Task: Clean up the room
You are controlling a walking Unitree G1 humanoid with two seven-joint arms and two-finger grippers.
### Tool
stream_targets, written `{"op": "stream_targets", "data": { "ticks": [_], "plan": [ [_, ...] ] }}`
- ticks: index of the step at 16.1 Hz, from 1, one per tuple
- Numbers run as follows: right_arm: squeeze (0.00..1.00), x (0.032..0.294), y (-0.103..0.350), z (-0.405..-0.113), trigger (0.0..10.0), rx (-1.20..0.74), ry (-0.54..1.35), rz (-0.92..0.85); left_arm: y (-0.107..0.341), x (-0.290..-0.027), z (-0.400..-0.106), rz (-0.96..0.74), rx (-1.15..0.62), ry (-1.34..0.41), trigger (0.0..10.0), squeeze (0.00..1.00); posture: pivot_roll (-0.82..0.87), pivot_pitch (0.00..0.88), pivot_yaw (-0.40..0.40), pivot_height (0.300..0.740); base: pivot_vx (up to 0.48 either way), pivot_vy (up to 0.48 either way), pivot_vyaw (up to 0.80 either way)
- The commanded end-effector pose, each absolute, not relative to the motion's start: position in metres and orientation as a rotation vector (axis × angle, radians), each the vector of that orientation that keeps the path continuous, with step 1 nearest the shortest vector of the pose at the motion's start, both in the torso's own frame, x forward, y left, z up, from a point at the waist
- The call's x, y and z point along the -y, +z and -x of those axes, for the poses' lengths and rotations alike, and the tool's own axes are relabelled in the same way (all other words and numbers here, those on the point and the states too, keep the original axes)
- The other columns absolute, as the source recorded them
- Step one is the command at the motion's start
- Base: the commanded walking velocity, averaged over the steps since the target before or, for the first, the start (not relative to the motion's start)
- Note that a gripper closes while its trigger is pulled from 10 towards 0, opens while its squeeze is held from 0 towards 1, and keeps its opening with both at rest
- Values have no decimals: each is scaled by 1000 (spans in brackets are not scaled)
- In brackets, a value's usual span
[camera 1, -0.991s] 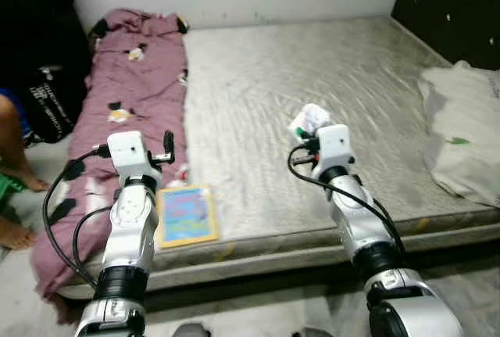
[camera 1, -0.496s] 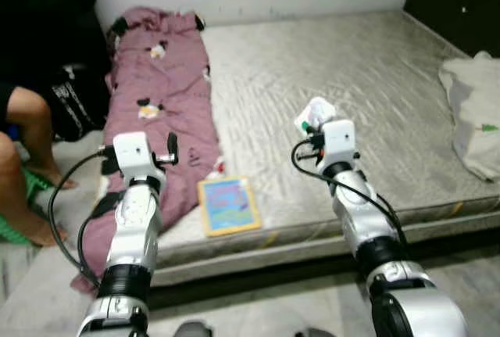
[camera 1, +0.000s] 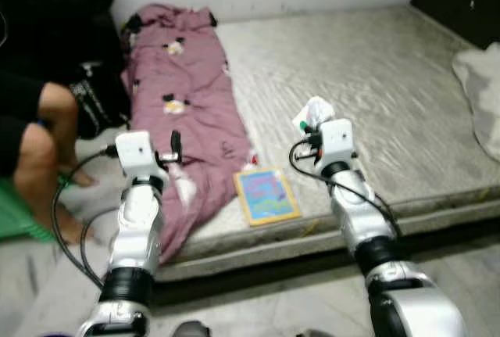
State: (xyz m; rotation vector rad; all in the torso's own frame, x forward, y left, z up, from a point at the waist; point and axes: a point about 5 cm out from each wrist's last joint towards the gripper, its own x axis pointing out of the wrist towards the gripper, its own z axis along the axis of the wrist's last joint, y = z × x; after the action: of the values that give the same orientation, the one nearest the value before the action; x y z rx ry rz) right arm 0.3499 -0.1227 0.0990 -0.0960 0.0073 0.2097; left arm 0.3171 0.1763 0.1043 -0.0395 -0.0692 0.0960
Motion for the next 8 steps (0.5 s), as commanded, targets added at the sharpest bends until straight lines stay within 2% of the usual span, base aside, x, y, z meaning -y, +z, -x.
{"op": "stream_targets", "data": {
  "ticks": [1, 8],
  "plan": [
    [0, 115, 109, -354, 10000, 23, 230, 102, 114, -176, -318, 21, 113, 82, 10000, 0, 27, 0, 40, 740, 0, 0, 0],
    [0, 112, 113, -350, 10000, 49, 239, 70, 110, -177, -302, 85, 103, 94, 10000, 0, 37, 0, 23, 740, 0, 0, 0]
  ]
}}
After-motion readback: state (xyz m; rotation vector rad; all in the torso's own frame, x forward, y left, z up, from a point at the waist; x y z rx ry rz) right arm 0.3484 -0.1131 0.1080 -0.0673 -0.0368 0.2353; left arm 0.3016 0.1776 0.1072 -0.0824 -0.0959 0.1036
